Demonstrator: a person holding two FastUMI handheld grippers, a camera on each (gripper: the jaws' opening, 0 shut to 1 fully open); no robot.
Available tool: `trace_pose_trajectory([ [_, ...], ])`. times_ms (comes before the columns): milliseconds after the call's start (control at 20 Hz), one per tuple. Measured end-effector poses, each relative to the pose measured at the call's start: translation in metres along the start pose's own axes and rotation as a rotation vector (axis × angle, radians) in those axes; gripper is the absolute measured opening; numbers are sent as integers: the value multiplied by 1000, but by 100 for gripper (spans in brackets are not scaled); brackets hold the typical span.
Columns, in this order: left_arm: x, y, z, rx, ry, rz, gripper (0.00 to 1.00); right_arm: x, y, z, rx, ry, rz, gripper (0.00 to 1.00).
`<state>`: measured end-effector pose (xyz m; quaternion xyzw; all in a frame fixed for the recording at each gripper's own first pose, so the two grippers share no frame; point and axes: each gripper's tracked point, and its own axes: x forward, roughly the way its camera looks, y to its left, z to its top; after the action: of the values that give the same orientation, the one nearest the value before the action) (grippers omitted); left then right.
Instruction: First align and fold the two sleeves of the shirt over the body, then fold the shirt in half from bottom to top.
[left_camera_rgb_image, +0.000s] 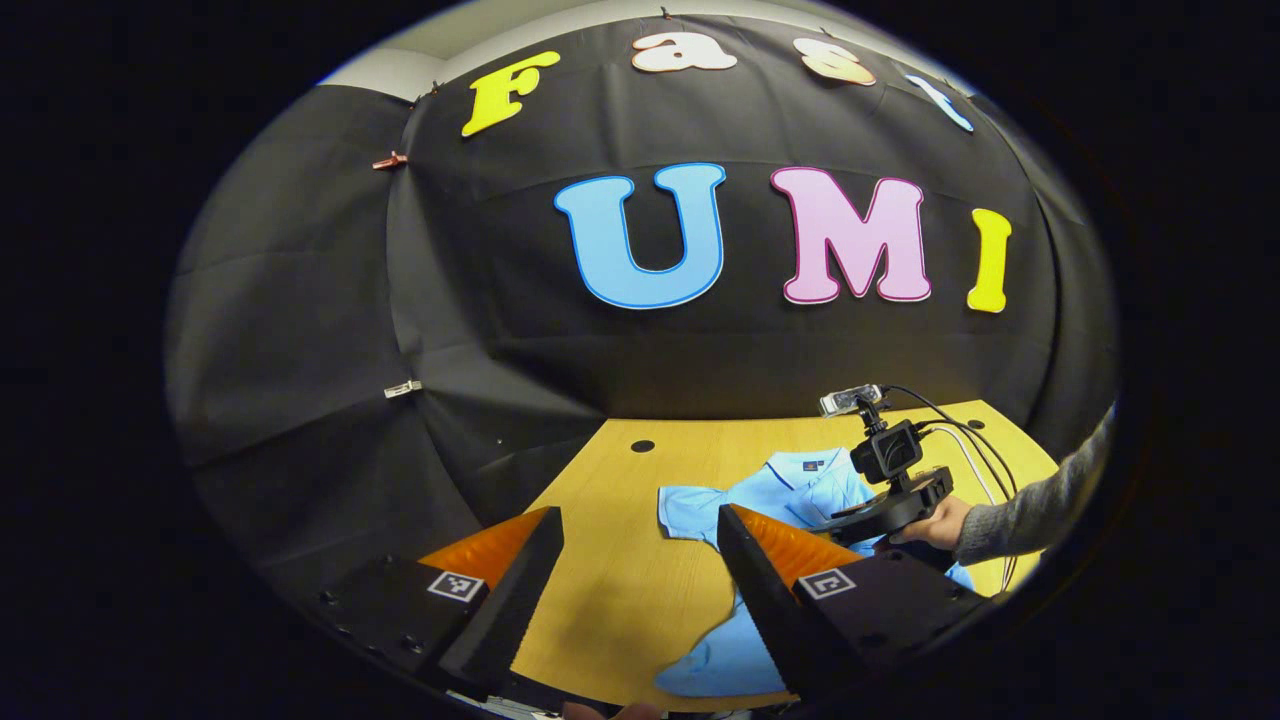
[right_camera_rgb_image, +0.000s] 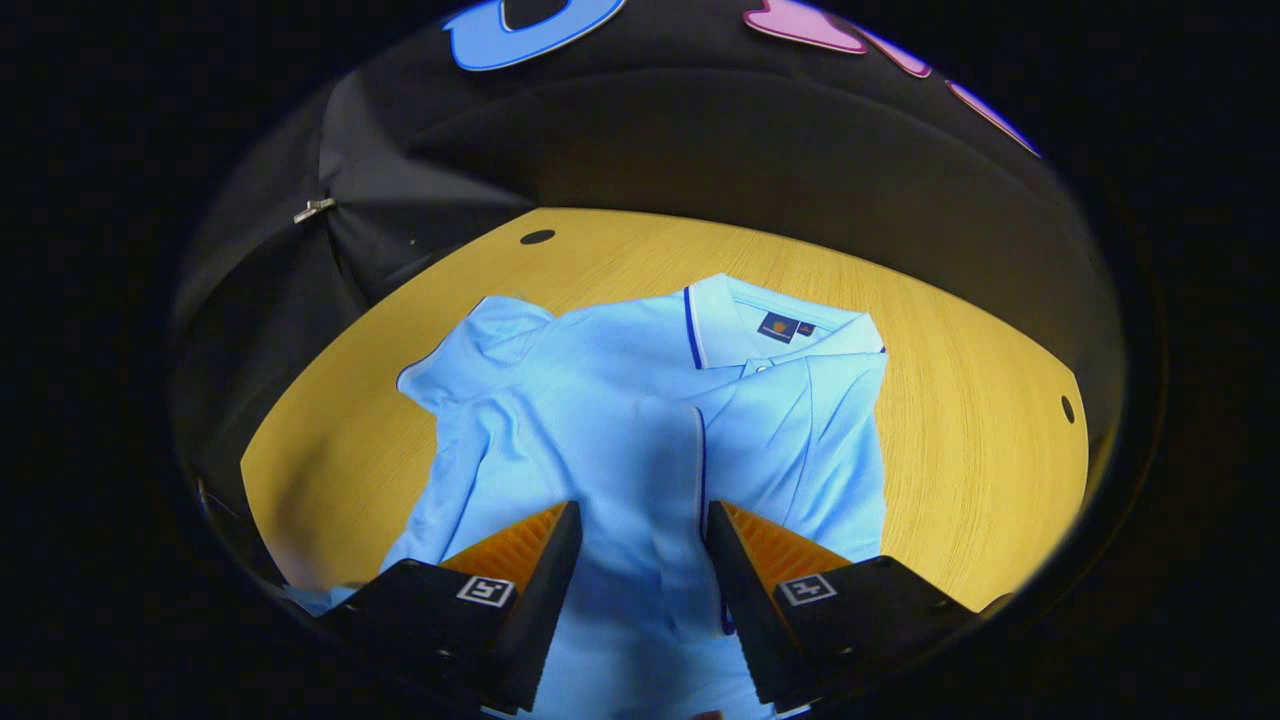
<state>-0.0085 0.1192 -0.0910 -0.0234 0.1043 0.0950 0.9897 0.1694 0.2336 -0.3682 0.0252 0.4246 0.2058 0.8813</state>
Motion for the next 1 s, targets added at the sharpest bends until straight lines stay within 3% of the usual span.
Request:
trace_pose_trajectory([
  [200, 16, -7, -6, 0, 26, -44, 98, -35, -8, 32, 54, -131, -15, 96],
  [550, 84, -20, -15, -36, 69, -104, 98, -164, -26, 82, 63, -401, -46, 97],
  [750, 141, -33, -35, 11, 116, -139, 99, -233, -27, 70, 143, -452, -43, 98],
  [1000, 226, -65, -77, -11, 266, -243, 99, -274, -38, 34, 186, -450, -95, 98],
])
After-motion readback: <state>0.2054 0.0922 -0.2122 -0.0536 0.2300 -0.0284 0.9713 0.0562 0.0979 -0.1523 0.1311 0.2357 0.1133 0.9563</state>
